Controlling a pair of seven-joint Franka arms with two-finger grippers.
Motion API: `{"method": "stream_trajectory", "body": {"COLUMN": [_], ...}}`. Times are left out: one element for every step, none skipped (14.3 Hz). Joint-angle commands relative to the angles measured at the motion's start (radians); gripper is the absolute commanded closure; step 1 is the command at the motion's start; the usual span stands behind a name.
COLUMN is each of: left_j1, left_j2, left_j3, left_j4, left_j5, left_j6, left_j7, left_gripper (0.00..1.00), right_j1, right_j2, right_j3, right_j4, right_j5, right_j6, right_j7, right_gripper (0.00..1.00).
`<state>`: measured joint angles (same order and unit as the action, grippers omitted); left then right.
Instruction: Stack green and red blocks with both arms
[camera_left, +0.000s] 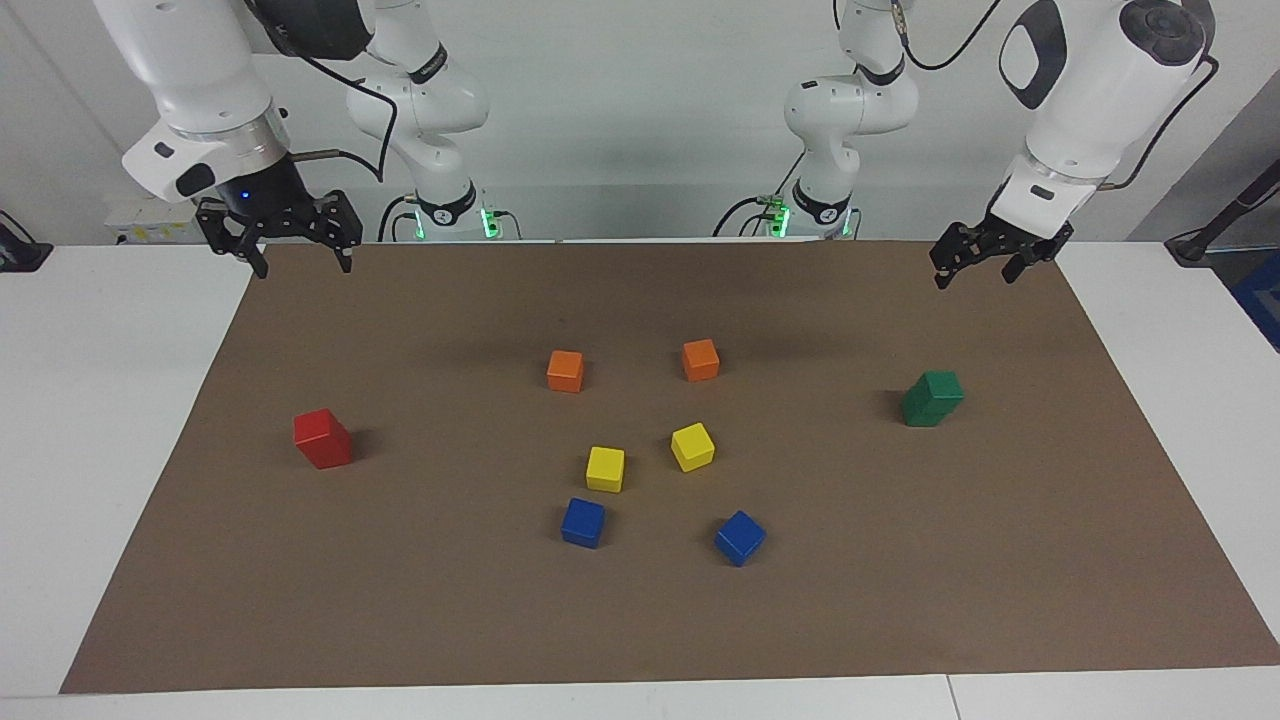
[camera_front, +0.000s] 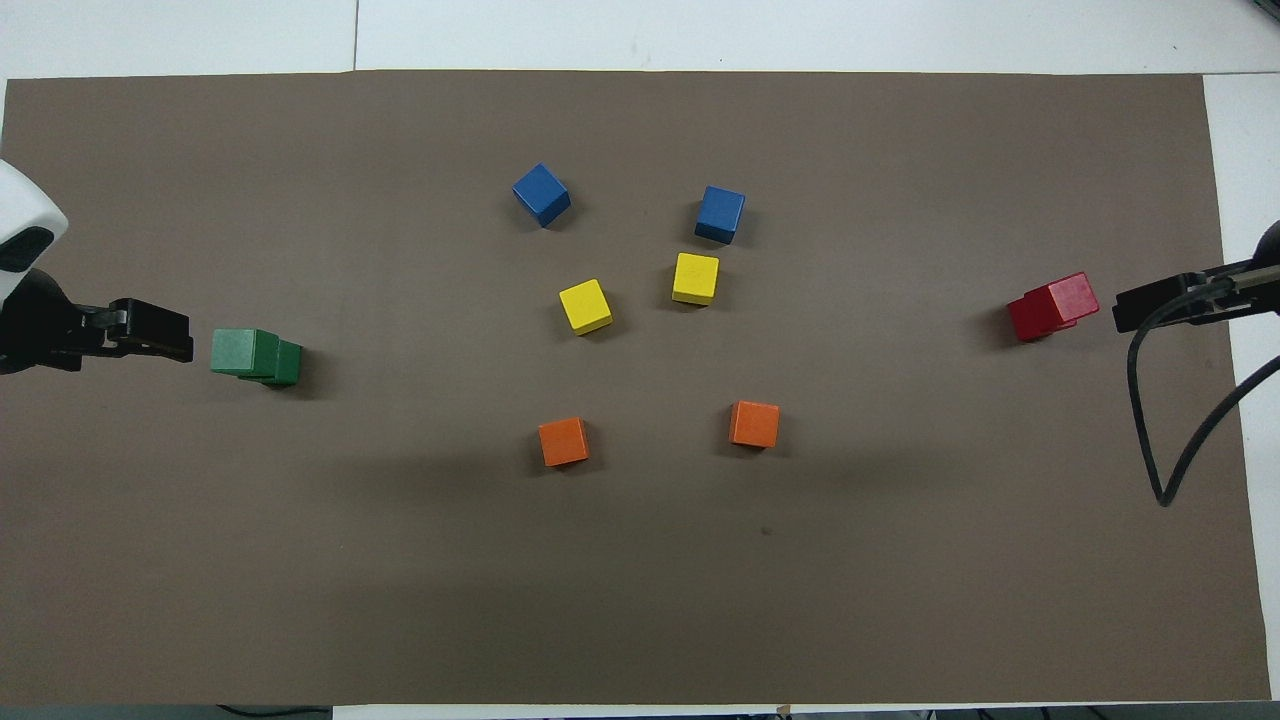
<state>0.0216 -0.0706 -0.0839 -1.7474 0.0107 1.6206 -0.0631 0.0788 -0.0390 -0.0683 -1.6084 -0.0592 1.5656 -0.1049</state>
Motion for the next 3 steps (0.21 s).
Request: {"method": "stream_trajectory", "body": {"left_j1": [0.006,0.006,0.006], "left_j2": [-0.012,-0.012,-0.012], "left_j3": [0.0,-0.002,-0.002], "left_j4": [-0.007,-0.007,-0.007], "left_j5": [-0.012,-0.012,-0.012], "left_j6": [-0.002,-0.002,-0.002], "left_j7": [-0.011,-0.012,-0.012], "left_gripper": [0.0,0.0,0.0], "right_j1": [-0.002,-0.005,-0.007], "right_j2": [-0.012,-0.012,-0.012], "right_j3": [0.002,0.002,0.002], "right_j4": [-0.012,-0.012,-0.012], "right_j5": [-0.013,-0.013,-0.013], "right_j6": [-0.009,-0.009,-0.009], "right_j7": [0.008,0.008,0.008], "right_gripper": [0.0,0.0,0.0]}}
